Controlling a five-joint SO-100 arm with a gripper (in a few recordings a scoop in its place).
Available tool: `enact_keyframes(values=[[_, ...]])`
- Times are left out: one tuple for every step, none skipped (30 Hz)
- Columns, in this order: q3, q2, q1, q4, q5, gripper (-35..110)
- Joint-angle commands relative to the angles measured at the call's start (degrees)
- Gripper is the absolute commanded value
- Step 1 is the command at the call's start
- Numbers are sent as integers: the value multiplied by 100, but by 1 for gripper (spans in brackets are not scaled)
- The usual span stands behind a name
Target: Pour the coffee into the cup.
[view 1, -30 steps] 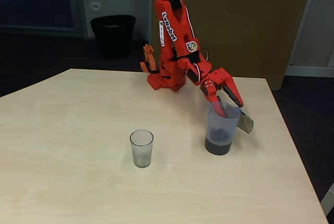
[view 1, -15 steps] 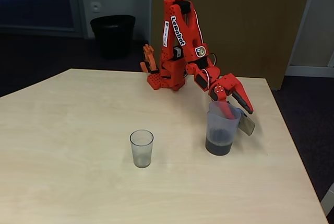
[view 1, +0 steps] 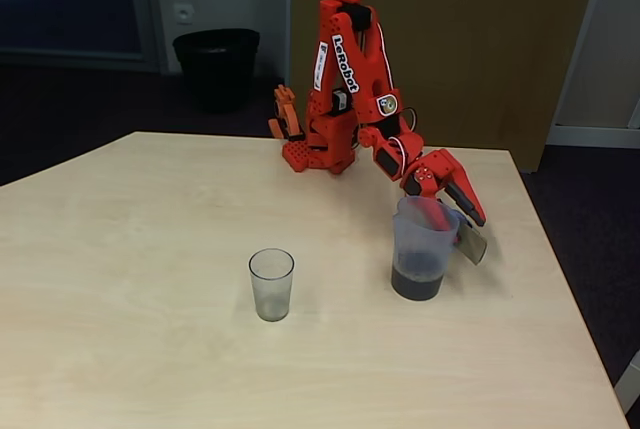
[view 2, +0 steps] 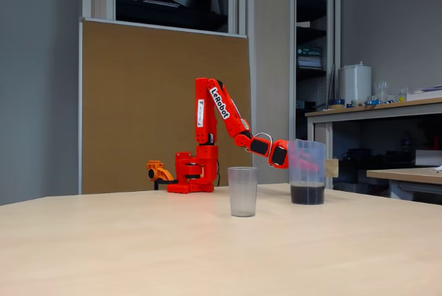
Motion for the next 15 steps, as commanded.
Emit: enact_keyframes(values=[[-237,35,105,-193,-88,23],[-281,18,123,-202,-97,23],[-325,-9,141,-202,-97,23],[-369,-35,158,-211,-97,23],[-413,-62,176,-211,-97,23],[-466,-105,193,-211,-79,22],[-501,-149,202,-237,-70,22],[-536,-185,229,-255,-62,22],[-571,-220,255,-272,-35,21],[-589,-246,281,-281,-9,21],[-598,-281,308,-316,9,20],[-598,-308,325,-352,35,19],[-598,-334,352,-378,53,18],[-598,-343,378,-378,79,16],[-598,-352,396,-378,97,15]])
